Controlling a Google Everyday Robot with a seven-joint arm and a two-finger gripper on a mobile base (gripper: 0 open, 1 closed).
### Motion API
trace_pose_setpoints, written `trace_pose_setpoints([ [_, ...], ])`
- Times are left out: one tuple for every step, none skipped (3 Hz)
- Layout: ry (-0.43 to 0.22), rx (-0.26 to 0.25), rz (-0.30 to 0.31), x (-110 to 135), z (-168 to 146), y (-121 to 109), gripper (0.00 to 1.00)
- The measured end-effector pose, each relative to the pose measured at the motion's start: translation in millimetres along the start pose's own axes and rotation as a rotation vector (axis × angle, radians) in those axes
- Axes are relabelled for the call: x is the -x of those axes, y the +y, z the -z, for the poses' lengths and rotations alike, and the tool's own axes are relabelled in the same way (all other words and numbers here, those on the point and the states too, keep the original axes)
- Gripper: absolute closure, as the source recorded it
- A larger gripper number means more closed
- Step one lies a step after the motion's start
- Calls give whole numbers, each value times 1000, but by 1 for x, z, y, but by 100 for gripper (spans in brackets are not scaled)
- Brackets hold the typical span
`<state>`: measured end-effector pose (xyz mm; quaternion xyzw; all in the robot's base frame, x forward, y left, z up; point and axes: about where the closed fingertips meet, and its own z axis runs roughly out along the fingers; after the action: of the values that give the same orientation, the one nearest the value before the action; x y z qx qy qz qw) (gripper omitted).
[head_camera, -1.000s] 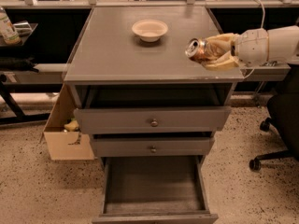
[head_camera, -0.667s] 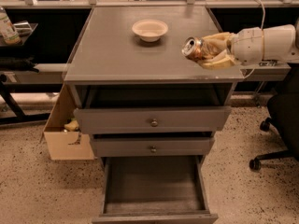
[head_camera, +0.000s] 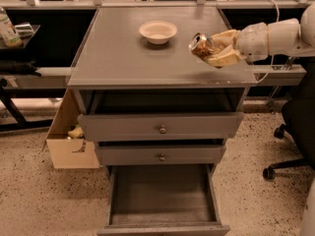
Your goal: Pick orange can from bottom drawer and place on counter
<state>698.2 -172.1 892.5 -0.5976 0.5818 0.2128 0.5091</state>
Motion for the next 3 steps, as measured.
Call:
trace_pose_setpoints([
  [48, 0, -72, -11, -5, -14, 100],
  [123, -11, -125, -22, -13, -30, 96],
  [166, -31, -157, -29, -15, -41, 66],
])
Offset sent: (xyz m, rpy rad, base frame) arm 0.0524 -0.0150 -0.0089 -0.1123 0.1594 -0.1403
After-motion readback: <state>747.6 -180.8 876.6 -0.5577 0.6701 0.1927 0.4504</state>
